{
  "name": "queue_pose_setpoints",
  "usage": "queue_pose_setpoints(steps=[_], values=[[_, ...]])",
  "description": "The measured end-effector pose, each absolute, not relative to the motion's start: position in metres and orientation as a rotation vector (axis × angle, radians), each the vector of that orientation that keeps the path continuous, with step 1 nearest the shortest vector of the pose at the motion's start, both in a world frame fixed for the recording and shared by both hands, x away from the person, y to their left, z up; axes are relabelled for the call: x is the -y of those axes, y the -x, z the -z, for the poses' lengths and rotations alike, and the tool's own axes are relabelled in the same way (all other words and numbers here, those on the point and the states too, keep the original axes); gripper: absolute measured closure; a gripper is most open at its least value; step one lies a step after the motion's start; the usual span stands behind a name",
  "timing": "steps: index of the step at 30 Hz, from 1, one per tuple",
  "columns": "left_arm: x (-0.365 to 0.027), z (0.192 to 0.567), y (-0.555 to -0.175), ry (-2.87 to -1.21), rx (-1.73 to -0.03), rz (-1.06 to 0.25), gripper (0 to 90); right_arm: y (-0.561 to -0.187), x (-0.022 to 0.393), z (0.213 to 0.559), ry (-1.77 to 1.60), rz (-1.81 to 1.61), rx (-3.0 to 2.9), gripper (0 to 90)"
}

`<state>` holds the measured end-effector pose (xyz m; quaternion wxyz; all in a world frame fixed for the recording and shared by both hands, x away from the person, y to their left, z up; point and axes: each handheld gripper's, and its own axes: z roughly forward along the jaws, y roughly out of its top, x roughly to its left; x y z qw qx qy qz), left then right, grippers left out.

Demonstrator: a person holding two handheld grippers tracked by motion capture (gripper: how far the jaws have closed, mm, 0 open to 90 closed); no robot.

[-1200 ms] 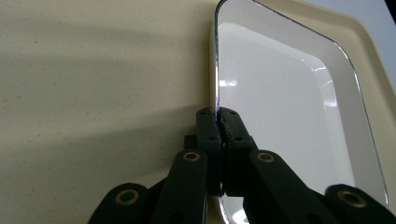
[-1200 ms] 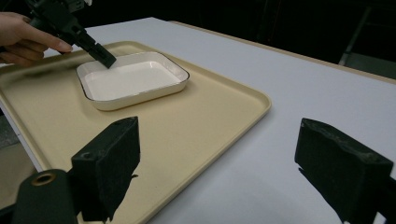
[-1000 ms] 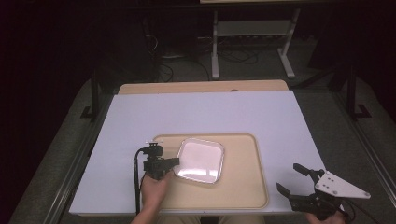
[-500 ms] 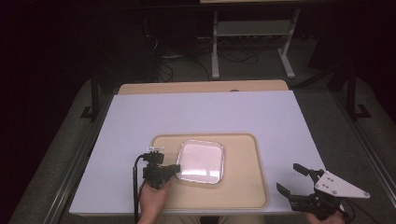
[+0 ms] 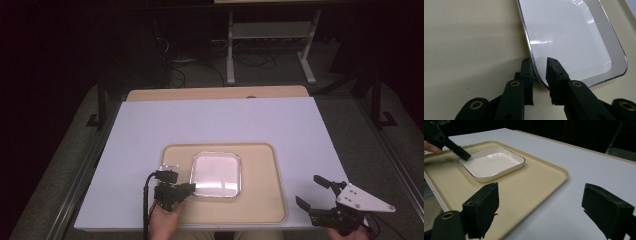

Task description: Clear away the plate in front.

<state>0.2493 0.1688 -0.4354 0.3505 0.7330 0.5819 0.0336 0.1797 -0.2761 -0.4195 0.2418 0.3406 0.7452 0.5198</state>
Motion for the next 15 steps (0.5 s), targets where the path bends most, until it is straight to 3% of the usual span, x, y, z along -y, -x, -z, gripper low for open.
queue_pose_setpoints(steps=[15], values=[[-0.170, 0.435, -0.236, -1.892, -1.477, -0.076, 71.5, -0.180, 0.276, 0.420, -0.933, -1.418, -2.037, 13.2]])
